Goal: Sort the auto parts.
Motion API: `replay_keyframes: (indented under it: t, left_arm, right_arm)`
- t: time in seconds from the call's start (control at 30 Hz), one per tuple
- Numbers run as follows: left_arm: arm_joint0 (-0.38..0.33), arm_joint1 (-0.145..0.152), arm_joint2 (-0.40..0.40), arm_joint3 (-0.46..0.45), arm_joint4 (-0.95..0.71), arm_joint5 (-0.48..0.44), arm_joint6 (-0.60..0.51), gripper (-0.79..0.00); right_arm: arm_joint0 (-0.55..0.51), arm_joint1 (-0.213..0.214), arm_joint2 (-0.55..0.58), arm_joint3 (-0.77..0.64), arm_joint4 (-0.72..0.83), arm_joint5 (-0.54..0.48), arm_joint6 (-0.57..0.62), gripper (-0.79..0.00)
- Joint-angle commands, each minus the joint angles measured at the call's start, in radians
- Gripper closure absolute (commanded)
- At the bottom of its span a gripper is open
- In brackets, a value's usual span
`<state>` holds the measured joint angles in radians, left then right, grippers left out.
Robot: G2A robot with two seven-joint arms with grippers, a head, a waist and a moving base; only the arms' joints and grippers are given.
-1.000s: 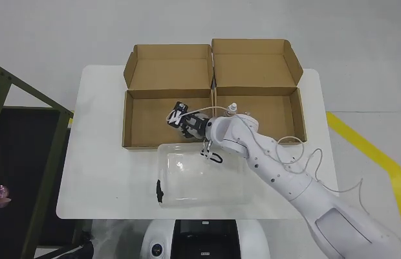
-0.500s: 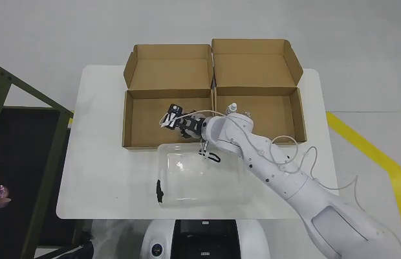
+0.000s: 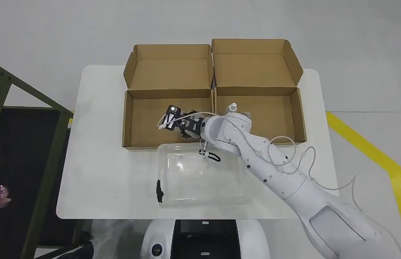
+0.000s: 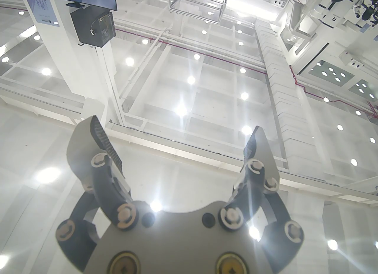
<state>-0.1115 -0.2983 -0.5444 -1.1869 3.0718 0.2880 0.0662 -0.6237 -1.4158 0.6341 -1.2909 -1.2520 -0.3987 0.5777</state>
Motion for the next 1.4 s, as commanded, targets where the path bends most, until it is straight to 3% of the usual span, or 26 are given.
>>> replay_keyframes:
  t: [0.0,0.53,1.1,1.27,1.37]
  left_arm:
    - [0.0,0.0,0.0,0.0,0.0,0.0,0.0,-0.785]
    - [0.0,0.0,0.0,0.0,0.0,0.0,0.0,-0.785]
    - [0.0,0.0,0.0,0.0,0.0,0.0,0.0,-0.785]
    - [0.0,0.0,0.0,0.0,0.0,0.0,0.0,-0.785]
    - [0.0,0.0,0.0,0.0,0.0,0.0,0.0,-0.785]
  right_arm:
    - [-0.001,-0.003,0.001,0.0,-0.003,-0.002,0.004,-0.274]
    - [-0.041,-0.003,0.061,-0.073,-0.001,-0.027,-0.009,-0.299]
    - [-0.274,0.07,0.3,-0.411,0.028,-0.118,-0.059,-0.32]
    - [-0.369,0.096,0.396,-0.508,0.023,-0.146,-0.087,-0.385]
    - [-0.428,0.111,0.453,-0.563,0.012,-0.166,-0.103,-0.52]
